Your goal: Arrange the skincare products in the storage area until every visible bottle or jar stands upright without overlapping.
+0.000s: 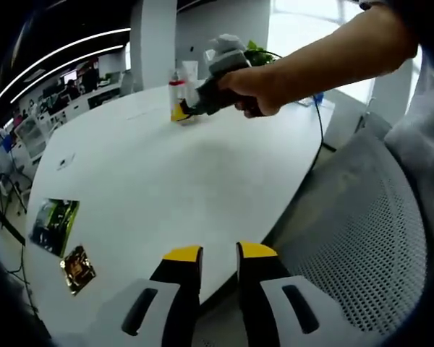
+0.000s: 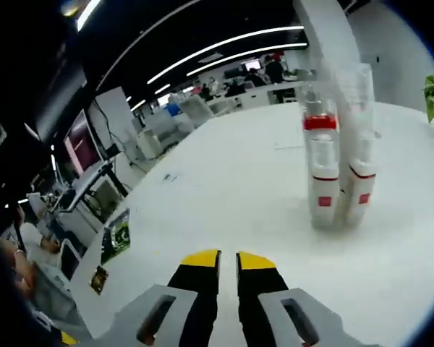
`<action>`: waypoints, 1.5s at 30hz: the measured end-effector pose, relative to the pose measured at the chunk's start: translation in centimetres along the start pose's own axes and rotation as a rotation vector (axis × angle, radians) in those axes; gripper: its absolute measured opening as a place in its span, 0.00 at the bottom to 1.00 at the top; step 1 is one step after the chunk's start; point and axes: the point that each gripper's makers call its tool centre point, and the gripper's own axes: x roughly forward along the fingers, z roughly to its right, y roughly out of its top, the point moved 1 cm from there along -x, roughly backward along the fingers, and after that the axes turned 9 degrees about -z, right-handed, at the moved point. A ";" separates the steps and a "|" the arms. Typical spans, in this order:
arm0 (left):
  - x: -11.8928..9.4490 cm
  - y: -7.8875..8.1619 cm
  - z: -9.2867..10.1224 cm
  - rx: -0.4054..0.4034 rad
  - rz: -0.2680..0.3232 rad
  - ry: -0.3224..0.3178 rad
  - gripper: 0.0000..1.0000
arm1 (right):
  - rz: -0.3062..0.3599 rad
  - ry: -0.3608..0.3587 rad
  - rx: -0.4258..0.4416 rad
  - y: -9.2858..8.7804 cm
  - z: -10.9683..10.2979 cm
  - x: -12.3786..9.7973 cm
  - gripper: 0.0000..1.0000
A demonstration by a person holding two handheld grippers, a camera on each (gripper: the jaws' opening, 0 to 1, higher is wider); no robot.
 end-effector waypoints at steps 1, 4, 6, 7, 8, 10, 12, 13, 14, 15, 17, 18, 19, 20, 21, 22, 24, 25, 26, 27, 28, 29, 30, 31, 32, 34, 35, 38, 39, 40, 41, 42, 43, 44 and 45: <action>0.0 0.0 -0.1 0.000 0.000 0.002 0.14 | -0.005 0.036 -0.019 0.4 -1.3 0.3 0.05; 0.1 -0.2 -0.4 -0.017 -0.014 0.007 0.14 | 0.003 0.107 -0.110 2.0 -5.4 1.2 0.07; 0.2 -0.3 -0.5 -0.027 -0.025 0.012 0.15 | 0.021 0.162 -0.150 3.0 -8.1 1.8 0.10; 0.2 -0.4 -0.6 -0.033 -0.029 0.014 0.15 | 0.014 0.186 -0.140 3.1 -9.2 2.0 0.14; 0.2 -0.4 -0.7 -0.038 -0.030 0.019 0.16 | 0.002 0.201 -0.159 3.2 -10.1 2.3 0.18; 0.2 -0.4 -0.8 -0.043 -0.030 0.026 0.16 | -0.044 0.216 -0.213 3.0 -12.0 3.1 0.26; 0.1 -0.2 -0.9 -0.044 -0.024 0.030 0.13 | -0.060 0.278 -0.276 3.0 -14.8 3.8 0.36; 0.1 -0.3 -0.9 -0.043 -0.024 0.029 0.13 | -0.064 0.275 -0.274 3.3 -15.5 4.4 0.42; 0.1 -0.3 -0.9 -0.039 -0.029 0.032 0.13 | -0.069 0.286 -0.269 3.5 -16.2 4.8 0.47; 0.1 -0.4 -0.9 -0.039 -0.032 0.030 0.12 | -0.076 0.299 -0.263 3.6 -16.8 5.3 0.51; 0.1 -0.4 -1.0 -0.039 -0.034 0.034 0.12 | -0.101 0.312 -0.275 3.8 -18.1 6.6 0.59; 0.1 -0.4 -1.1 -0.041 -0.032 0.038 0.12 | -0.141 0.301 -0.318 3.5 -18.5 7.2 0.59; 0.2 -0.5 -1.3 -0.057 -0.037 0.043 0.11 | -0.163 0.296 -0.341 3.4 -18.9 7.7 0.59; 0.2 -0.5 -1.5 -0.068 -0.041 0.047 0.12 | -0.167 0.305 -0.365 3.6 -19.6 8.1 0.60; 0.2 -0.6 -1.6 -0.076 -0.042 0.053 0.12 | -0.170 0.306 -0.405 4.0 -20.5 8.6 0.60; 0.2 -0.5 -1.5 -0.077 -0.039 0.049 0.12 | -0.180 0.290 -0.429 4.4 -21.1 9.2 0.61; 0.2 -0.6 -1.5 -0.072 -0.042 0.051 0.10 | -0.218 0.272 -0.461 4.8 -22.1 10.4 0.62; 0.1 -0.6 -1.6 -0.070 -0.043 0.054 0.10 | -0.252 0.259 -0.479 4.7 -22.2 11.1 0.65; 0.1 -0.5 -1.7 -0.068 -0.037 0.060 0.09 | -0.286 0.245 -0.497 4.6 -22.3 11.7 0.69; 0.0 -0.4 -1.7 -0.071 -0.033 0.061 0.08 | -0.312 0.238 -0.527 4.6 -22.7 12.7 0.73; 0.0 -0.4 -1.8 -0.075 -0.031 0.062 0.08 | -0.330 0.229 -0.532 4.4 -22.7 13.3 0.76; 0.0 -0.4 -1.8 -0.077 -0.031 0.065 0.07 | -0.348 0.220 -0.537 4.3 -22.8 13.9 0.77; 0.0 -0.4 -1.8 -0.077 -0.031 0.065 0.08 | -0.364 0.214 -0.538 3.9 -22.8 14.4 0.76; 0.1 -0.5 -1.8 -0.079 -0.037 0.061 0.07 | -0.406 0.216 -0.530 3.0 -22.8 15.1 0.75; 0.1 -0.6 -1.7 -0.081 -0.043 0.058 0.05 | -0.438 0.232 -0.516 2.2 -23.0 15.5 0.75; 0.1 -0.7 -1.6 -0.081 -0.050 0.052 0.00 | -0.501 0.208 -0.516 0.4 -22.5 16.6 0.78; 0.0 -0.6 -1.6 -0.078 -0.043 0.055 0.01 | -0.525 0.195 -0.530 -0.5 -22.3 17.2 0.79; -0.1 -0.4 -1.8 -0.083 -0.034 0.060 0.01 | -0.555 0.187 -0.574 -2.3 -22.9 18.3 0.83; -0.1 -0.4 -1.8 -0.083 -0.032 0.062 0.01 | -0.561 0.188 -0.585 -2.9 -23.4 18.7 0.86; -0.1 -0.4 -1.8 -0.081 -0.032 0.063 0.00 | -0.568 0.185 -0.592 -3.2 -23.5 18.8 0.87; 0.0 -0.5 -1.9 -0.083 -0.034 0.064 0.00 | -0.583 0.160 -0.618 -3.7 -23.5 19.3 0.89; 0.0 -0.6 -1.9 -0.088 -0.040 0.061 0.00 | -0.581 0.130 -0.640 -3.9 -23.4 19.7 0.92; 0.0 -0.6 -1.9 -0.085 -0.042 0.062 0.00 | -0.581 0.124 -0.636 -4.1 -23.6 20.1 0.93; 0.0 -0.6 -1.9 -0.084 -0.040 0.064 0.00 | -0.580 0.123 -0.637 -4.3 -23.9 20.3 0.92; 0.0 -0.5 -1.9 -0.085 -0.038 0.064 0.00 | -0.584 0.116 -0.645 -4.7 -24.1 20.7 0.93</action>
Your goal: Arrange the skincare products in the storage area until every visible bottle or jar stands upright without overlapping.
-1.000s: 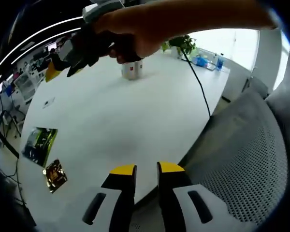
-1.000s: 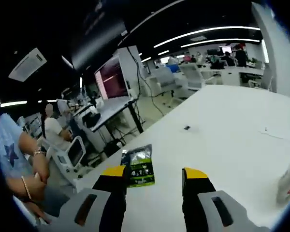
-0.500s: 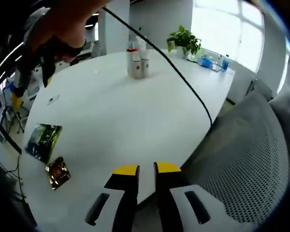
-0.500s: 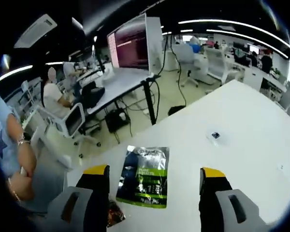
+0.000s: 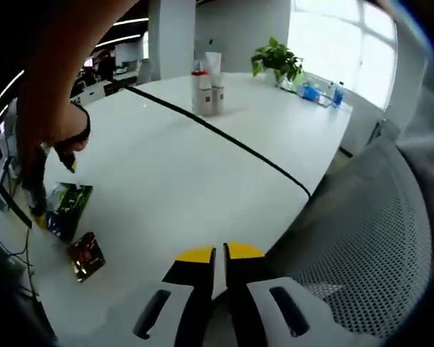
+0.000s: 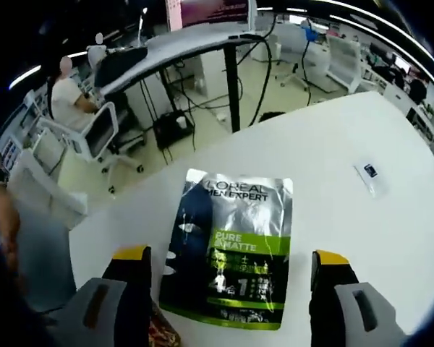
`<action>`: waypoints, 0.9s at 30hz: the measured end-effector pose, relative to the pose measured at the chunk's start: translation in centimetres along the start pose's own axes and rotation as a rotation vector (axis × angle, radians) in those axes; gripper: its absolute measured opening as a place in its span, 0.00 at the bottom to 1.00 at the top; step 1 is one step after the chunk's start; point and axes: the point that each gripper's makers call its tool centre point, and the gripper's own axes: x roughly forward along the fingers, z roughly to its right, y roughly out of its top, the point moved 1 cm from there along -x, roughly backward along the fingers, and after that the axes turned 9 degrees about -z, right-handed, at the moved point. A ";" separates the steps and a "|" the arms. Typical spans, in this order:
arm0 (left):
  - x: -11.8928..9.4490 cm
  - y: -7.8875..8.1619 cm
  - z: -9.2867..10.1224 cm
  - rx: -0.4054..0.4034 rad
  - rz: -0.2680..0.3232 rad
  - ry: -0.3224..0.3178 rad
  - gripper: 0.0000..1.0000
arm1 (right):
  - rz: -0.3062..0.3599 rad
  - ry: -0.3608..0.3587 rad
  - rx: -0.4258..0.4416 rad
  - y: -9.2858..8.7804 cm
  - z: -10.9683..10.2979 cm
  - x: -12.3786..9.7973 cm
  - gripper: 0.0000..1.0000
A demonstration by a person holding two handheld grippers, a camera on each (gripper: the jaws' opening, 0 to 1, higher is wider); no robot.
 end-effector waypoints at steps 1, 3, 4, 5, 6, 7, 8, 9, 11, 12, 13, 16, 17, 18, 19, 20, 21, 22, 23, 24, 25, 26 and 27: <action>0.0 0.0 0.0 -0.001 0.002 0.001 0.00 | -0.007 -0.010 -0.005 0.0 -0.1 0.3 0.95; 0.0 0.0 -0.1 -0.001 0.001 0.002 0.00 | -0.031 -0.054 -0.038 -0.1 0.3 0.8 0.97; 0.0 0.0 -0.1 -0.001 0.000 0.002 0.00 | -0.047 -0.057 -0.046 -0.3 0.2 1.0 0.96; 0.0 0.0 -0.1 0.000 -0.001 0.002 0.00 | -0.065 -0.049 -0.039 -0.7 0.1 1.2 0.95; 0.0 0.0 -0.1 0.000 -0.002 0.003 0.00 | -0.040 -0.051 -0.040 -0.2 0.2 1.0 0.95; 0.0 -0.1 -0.1 -0.001 -0.001 0.004 0.00 | -0.030 -0.057 -0.019 -0.1 0.3 0.8 0.94; -0.1 0.0 -0.2 -0.001 0.000 0.005 0.00 | -0.025 -0.057 -0.019 -0.2 0.4 0.8 0.93; -0.1 0.0 -0.2 -0.002 0.001 0.006 0.00 | -0.017 -0.056 -0.026 -0.2 0.4 0.6 0.92; -0.1 -0.1 -0.1 -0.001 0.001 0.007 0.00 | 0.001 -0.054 -0.034 -0.2 0.6 0.4 0.86; -0.1 -0.1 -0.1 -0.001 0.000 0.007 0.00 | 0.006 -0.054 -0.035 -0.3 0.8 0.2 0.81; -0.1 -0.1 -0.1 0.000 0.000 0.008 0.00 | 0.015 -0.052 -0.046 -0.3 0.9 0.1 0.76; -0.1 -0.2 -0.1 0.001 -0.005 0.007 0.00 | 0.018 -0.051 -0.051 -0.5 1.3 0.3 0.74; -0.1 -0.2 -0.1 0.002 -0.006 0.007 0.00 | 0.021 -0.049 -0.056 -0.6 1.3 0.2 0.73; 0.0 -0.3 0.0 0.001 -0.009 0.007 0.00 | 0.023 -0.047 -0.060 -0.7 1.3 0.1 0.72; 0.0 -0.3 -0.1 0.002 -0.010 0.007 0.00 | 0.025 -0.048 -0.072 -0.7 1.2 0.0 0.67; 0.0 -0.3 -0.1 0.003 -0.011 0.009 0.00 | 0.028 -0.059 -0.105 -0.5 1.4 -0.1 0.62; 0.0 -0.3 -0.1 0.004 -0.010 0.009 0.00 | 0.024 -0.058 -0.092 -0.6 1.6 0.0 0.62; 0.0 -0.3 -0.1 0.002 -0.012 0.009 0.00 | 0.026 -0.053 -0.088 -0.5 1.9 0.2 0.62; 0.0 -0.4 -0.1 0.004 -0.014 0.011 0.00 | 0.028 -0.053 -0.085 -0.4 2.1 0.1 0.61; 0.0 -0.4 -0.1 0.005 -0.016 0.011 0.00 | 0.033 -0.052 -0.082 -0.4 2.3 0.0 0.56; 0.0 -0.4 -0.1 0.006 -0.017 0.011 0.00 | 0.031 -0.059 -0.079 -0.5 2.5 -0.2 0.51; 0.1 -0.4 -0.1 0.006 -0.018 0.011 0.00 | 0.035 -0.054 -0.080 -0.4 3.0 0.1 0.47; 0.1 -0.4 -0.1 0.006 -0.020 0.011 0.00 | 0.018 -0.075 -0.120 -0.6 3.7 0.1 0.37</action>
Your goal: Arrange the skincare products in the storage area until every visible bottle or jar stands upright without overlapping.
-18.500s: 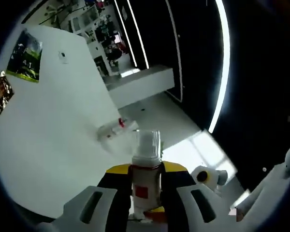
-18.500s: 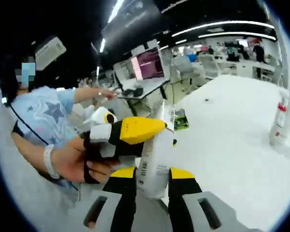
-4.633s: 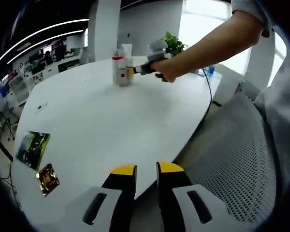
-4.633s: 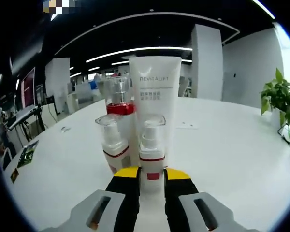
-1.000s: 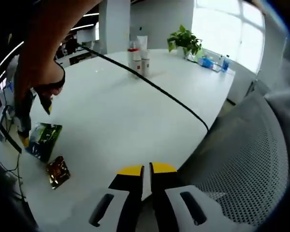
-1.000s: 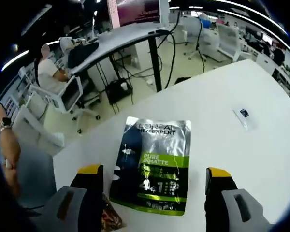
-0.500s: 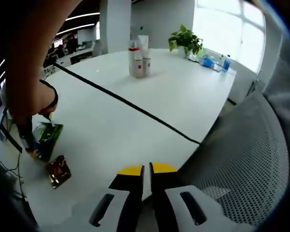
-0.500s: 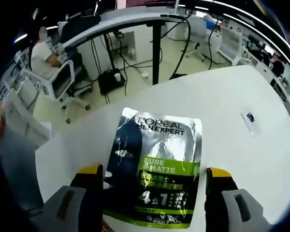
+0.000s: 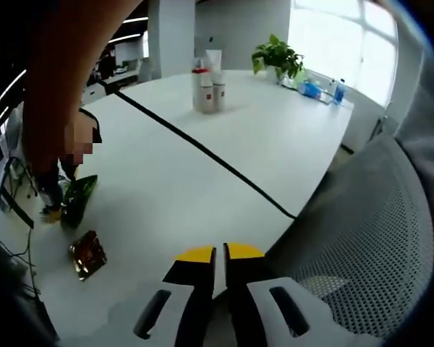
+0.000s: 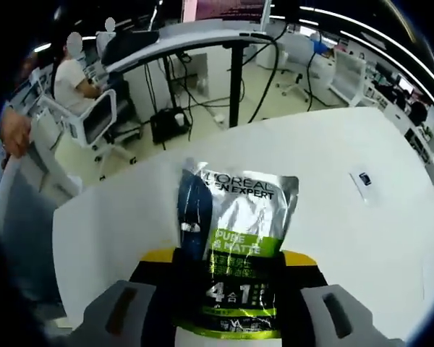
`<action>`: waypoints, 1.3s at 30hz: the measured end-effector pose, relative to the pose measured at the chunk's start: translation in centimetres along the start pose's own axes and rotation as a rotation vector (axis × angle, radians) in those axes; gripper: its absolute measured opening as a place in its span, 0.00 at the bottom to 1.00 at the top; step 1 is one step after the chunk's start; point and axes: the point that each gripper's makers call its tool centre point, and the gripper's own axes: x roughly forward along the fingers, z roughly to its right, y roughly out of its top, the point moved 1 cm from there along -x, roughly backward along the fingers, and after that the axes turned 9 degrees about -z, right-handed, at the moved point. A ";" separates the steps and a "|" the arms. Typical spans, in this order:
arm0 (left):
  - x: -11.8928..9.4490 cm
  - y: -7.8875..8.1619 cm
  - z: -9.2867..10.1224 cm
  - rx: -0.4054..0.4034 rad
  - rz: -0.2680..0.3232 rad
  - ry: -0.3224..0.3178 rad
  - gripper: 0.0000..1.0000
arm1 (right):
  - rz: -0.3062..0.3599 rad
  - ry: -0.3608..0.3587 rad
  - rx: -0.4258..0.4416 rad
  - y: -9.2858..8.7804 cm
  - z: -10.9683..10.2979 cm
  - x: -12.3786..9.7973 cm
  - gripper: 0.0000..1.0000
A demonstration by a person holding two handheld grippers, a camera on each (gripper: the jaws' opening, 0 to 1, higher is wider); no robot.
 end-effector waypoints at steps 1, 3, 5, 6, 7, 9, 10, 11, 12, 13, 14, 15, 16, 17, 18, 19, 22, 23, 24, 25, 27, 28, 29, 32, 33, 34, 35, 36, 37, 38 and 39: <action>0.0 0.0 0.0 0.001 0.000 0.000 0.00 | 0.004 -0.001 -0.019 -0.2 0.0 -0.2 0.32; 0.0 0.0 0.0 0.001 0.002 0.002 0.00 | 0.019 0.011 0.007 -0.4 0.0 -0.3 0.30; 0.0 0.0 0.0 0.000 0.001 0.001 0.00 | 0.015 0.002 -0.022 -0.6 0.1 -0.6 0.26; 0.0 0.0 0.0 0.001 -0.003 0.000 0.00 | 0.022 0.002 -0.029 -0.8 0.2 -0.8 0.22; 0.0 -0.1 0.0 0.003 -0.004 0.000 0.00 | 0.024 0.002 -0.042 -0.9 0.2 -1.0 0.15; 0.1 -0.1 0.0 0.002 -0.008 -0.002 0.00 | 0.017 0.007 -0.051 -1.6 0.6 -1.2 0.09; 0.1 -0.2 0.0 0.003 -0.010 -0.001 0.00 | 0.024 0.023 -0.022 -1.9 0.7 -1.4 0.09; 0.1 -0.2 0.0 0.005 -0.010 -0.001 0.00 | 0.019 0.038 0.003 -2.4 0.7 -1.6 0.08; 0.1 -0.2 0.1 0.005 -0.010 -0.002 0.00 | 0.022 0.031 0.000 -2.9 1.0 -2.1 0.07; 0.1 -0.2 0.1 0.005 -0.011 -0.002 0.00 | 0.026 0.031 0.003 -3.1 1.1 -2.3 0.06; 0.1 -0.2 0.1 0.005 -0.012 -0.001 0.00 | 0.069 0.031 0.029 -3.3 1.6 -3.1 0.06; 0.1 -0.2 0.1 0.005 -0.013 -0.002 0.00 | 0.093 0.039 0.039 -3.6 1.5 -3.9 0.05; 0.1 -0.2 0.1 0.007 -0.013 -0.003 0.00 | 0.124 0.052 0.049 -3.9 1.4 -4.9 0.05; 0.0 -0.2 0.1 0.008 -0.012 -0.002 0.00 | 0.124 0.047 0.055 -4.3 1.5 -5.2 0.05; 0.0 -0.1 0.1 0.007 -0.009 -0.001 0.00 | 0.133 0.046 0.065 -4.9 1.6 -5.9 0.05; 0.0 -0.1 0.1 0.006 -0.008 -0.002 0.00 | 0.182 0.064 0.084 -5.3 1.3 -7.1 0.05; 0.0 0.0 0.2 0.006 -0.003 -0.002 0.00 | 0.249 0.069 0.102 -7.6 0.8 -10.4 0.04; -0.1 0.0 0.3 0.002 -0.001 -0.004 0.00 | 0.268 0.064 0.113 -8.9 0.6 -11.8 0.04; -0.1 0.1 0.2 0.003 0.001 -0.003 0.00 | 0.297 0.069 0.116 -9.4 0.3 -12.8 0.04; -0.1 0.2 0.3 0.004 0.006 -0.004 0.00 | 0.324 0.058 0.123 -10.6 0.0 -14.2 0.04; -0.8 1.6 0.1 0.001 0.090 0.007 0.00 | 0.349 0.060 0.123 -12.3 -0.6 -15.8 0.04; -0.9 1.7 0.1 0.001 0.097 0.006 0.00 | 0.347 0.047 0.119 -13.7 -1.0 -16.7 0.04; -0.9 1.6 0.1 -0.013 0.089 0.000 0.00 | 0.354 0.041 0.125 -14.4 -1.2 -17.3 0.04; -0.5 1.4 0.5 0.011 0.067 -0.006 0.00 | 0.392 0.028 0.166 -16.9 -1.8 -19.5 0.04; -0.5 1.5 0.7 0.028 0.072 -0.007 0.00 | 0.399 0.028 0.173 -17.3 -2.1 -20.1 0.04; -0.6 1.6 0.7 0.022 0.075 -0.007 0.00 | 0.411 0.015 0.173 -18.0 -2.3 -20.9 0.04; -0.6 1.7 0.8 0.017 0.079 -0.012 0.00 | 0.417 0.012 0.177 -18.4 -2.5 -21.4 0.04; -0.7 1.9 0.9 0.012 0.087 -0.018 0.00 | 0.429 0.012 0.192 -18.9 -2.7 -22.0 0.04; -0.7 2.0 0.9 0.012 0.089 -0.021 0.00 | 0.443 0.011 0.202 -19.2 -2.9 -22.5 0.04; -0.5 1.9 1.1 0.012 0.077 -0.030 0.00 | 0.450 0.001 0.203 -19.6 -2.9 -22.9 0.04; -0.4 1.9 1.3 0.013 0.074 -0.031 0.01 | 0.456 -0.014 0.206 -20.1 -3.0 -23.5 0.04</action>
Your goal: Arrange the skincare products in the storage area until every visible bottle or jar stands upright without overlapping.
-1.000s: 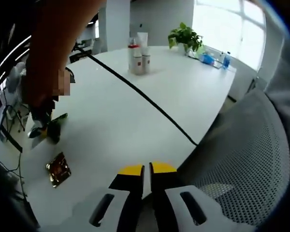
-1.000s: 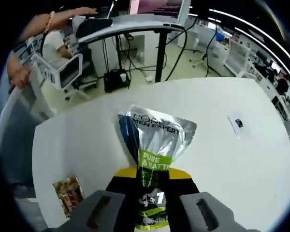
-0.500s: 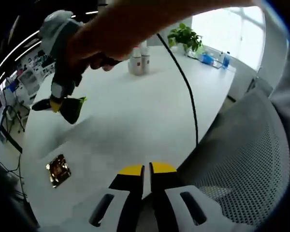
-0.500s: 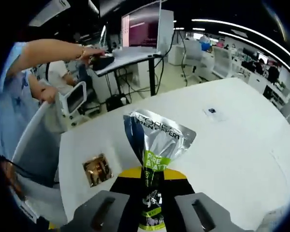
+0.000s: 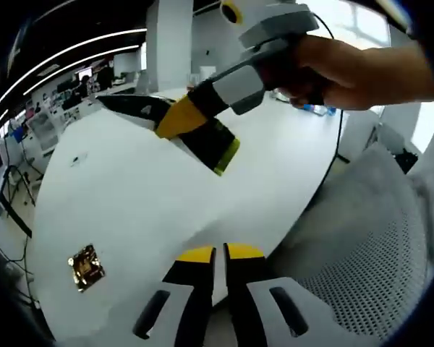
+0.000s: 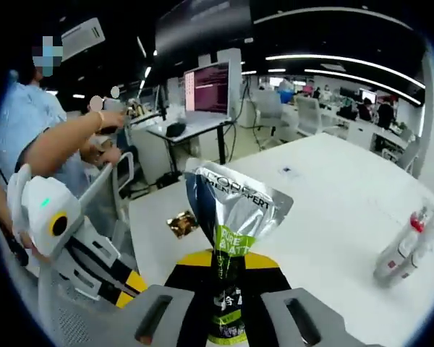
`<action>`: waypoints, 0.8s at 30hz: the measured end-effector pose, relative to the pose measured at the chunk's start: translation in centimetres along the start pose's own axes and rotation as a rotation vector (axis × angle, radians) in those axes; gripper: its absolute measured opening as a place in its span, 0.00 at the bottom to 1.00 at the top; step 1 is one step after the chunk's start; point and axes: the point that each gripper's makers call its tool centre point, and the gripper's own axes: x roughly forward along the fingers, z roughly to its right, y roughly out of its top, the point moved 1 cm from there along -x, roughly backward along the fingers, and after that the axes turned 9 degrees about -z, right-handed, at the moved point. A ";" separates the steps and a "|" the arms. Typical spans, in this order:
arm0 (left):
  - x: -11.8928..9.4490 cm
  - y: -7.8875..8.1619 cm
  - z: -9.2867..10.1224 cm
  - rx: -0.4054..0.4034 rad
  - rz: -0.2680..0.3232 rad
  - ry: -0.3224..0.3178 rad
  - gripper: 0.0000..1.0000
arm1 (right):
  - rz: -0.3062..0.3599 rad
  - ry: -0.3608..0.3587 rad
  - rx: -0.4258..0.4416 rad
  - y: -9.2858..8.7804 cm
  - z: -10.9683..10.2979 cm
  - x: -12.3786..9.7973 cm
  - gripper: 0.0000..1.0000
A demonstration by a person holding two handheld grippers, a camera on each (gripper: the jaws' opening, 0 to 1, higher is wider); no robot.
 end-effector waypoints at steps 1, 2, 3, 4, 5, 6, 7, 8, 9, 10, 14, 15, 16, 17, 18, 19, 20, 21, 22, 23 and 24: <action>0.0 0.2 0.3 0.006 0.001 -0.004 0.02 | 0.011 -0.004 0.015 -0.1 0.1 -0.4 0.04; -0.1 0.5 0.6 0.011 0.009 -0.011 0.03 | 0.020 -0.006 0.022 -0.2 0.0 -0.9 0.04; -0.3 1.1 0.8 0.009 0.030 -0.018 0.05 | 0.026 -0.008 0.025 -0.4 0.0 -1.3 0.04; -0.5 1.4 0.9 0.002 0.041 -0.023 0.06 | 0.035 -0.010 0.036 -0.7 0.0 -1.8 0.04; -0.8 2.0 1.0 -0.020 0.063 -0.036 0.08 | 0.037 -0.012 0.039 -0.9 -0.1 -2.2 0.04; -1.0 2.5 1.0 -0.042 0.081 -0.042 0.09 | 0.046 -0.022 0.050 -1.2 0.0 -2.8 0.04; -1.4 3.2 0.7 -0.089 0.106 -0.042 0.11 | 0.052 -0.024 0.062 -1.5 -0.1 -3.1 0.04; -1.5 3.4 0.7 -0.109 0.117 -0.045 0.11 | 0.058 -0.024 0.070 -1.8 -0.2 -3.5 0.04; -1.8 3.9 0.6 -0.141 0.135 -0.051 0.13 | 0.059 -0.025 0.072 -2.0 -0.2 -3.7 0.04; -2.2 4.6 0.7 -0.183 0.167 -0.069 0.14 | 0.060 -0.031 0.076 -2.7 -0.4 -4.1 0.04; -3.4 6.1 0.8 -0.268 0.242 -0.098 0.20 | 0.062 -0.042 0.096 -4.3 -0.6 -5.0 0.04; -3.8 6.5 0.7 -0.296 0.271 -0.101 0.20 | 0.061 -0.046 0.099 -4.8 -0.7 -5.1 0.04; -4.2 6.9 0.5 -0.319 0.296 -0.101 0.20 | 0.058 -0.049 0.101 -5.1 -0.7 -5.2 0.04; -4.5 7.2 0.4 -0.333 0.314 -0.101 0.20 | 0.057 -0.051 0.102 -5.4 -0.7 -5.2 0.04; -4.7 7.5 0.3 -0.350 0.332 -0.104 0.20 | 0.057 -0.052 0.109 -5.6 -0.8 -5.4 0.04; -4.9 7.8 0.3 -0.367 0.347 -0.107 0.20 | 0.061 -0.054 0.122 -5.9 -0.8 -5.5 0.04; -5.1 8.0 0.4 -0.382 0.360 -0.113 0.20 | 0.063 -0.057 0.125 -6.0 -0.9 -5.6 0.04; -5.3 8.5 0.7 -0.409 0.384 -0.130 0.21 | 0.064 -0.059 0.125 -6.2 -1.0 -5.7 0.04; -5.4 8.8 0.9 -0.437 0.399 -0.147 0.21 | 0.064 -0.058 0.124 -6.2 -1.1 -5.7 0.04; -5.5 9.0 1.3 -0.463 0.410 -0.167 0.22 | 0.066 -0.060 0.121 -6.3 -1.3 -5.8 0.04; -5.5 9.1 1.5 -0.467 0.415 -0.175 0.23 | 0.071 -0.066 0.114 -6.3 -1.3 -5.9 0.04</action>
